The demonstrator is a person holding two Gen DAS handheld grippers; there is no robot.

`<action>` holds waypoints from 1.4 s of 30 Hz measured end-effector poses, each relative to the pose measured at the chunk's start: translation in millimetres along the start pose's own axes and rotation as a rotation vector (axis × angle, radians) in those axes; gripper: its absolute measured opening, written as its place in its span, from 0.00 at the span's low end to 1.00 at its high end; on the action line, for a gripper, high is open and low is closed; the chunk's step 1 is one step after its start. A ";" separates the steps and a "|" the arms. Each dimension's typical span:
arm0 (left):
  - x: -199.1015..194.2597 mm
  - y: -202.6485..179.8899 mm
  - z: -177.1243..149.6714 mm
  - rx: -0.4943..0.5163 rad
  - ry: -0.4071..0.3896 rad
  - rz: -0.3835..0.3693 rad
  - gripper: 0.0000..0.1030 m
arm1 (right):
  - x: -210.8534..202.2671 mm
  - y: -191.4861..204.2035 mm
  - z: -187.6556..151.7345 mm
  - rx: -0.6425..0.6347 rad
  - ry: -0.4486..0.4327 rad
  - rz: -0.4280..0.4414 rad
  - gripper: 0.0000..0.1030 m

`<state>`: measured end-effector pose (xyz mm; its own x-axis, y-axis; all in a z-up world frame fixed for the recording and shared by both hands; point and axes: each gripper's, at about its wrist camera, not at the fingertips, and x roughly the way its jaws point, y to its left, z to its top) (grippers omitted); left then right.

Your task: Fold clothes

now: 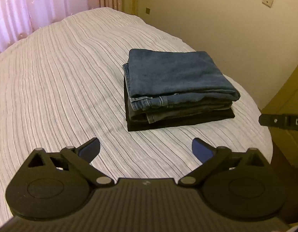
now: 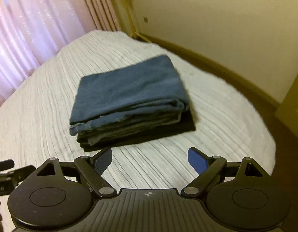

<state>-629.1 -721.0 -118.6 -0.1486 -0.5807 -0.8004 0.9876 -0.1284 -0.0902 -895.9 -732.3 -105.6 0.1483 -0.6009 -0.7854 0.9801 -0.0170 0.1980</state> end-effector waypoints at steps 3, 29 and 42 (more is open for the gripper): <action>-10.7 -7.7 -5.4 0.048 0.001 0.005 0.98 | -16.9 10.6 -9.0 -0.001 -0.025 -0.004 0.86; -7.9 -53.5 -8.6 0.022 0.044 0.133 0.97 | -38.6 -10.3 -9.3 -0.066 -0.009 0.029 0.86; -2.7 -60.8 1.2 0.020 0.050 0.131 0.97 | -30.2 -14.8 1.5 -0.072 0.021 0.067 0.86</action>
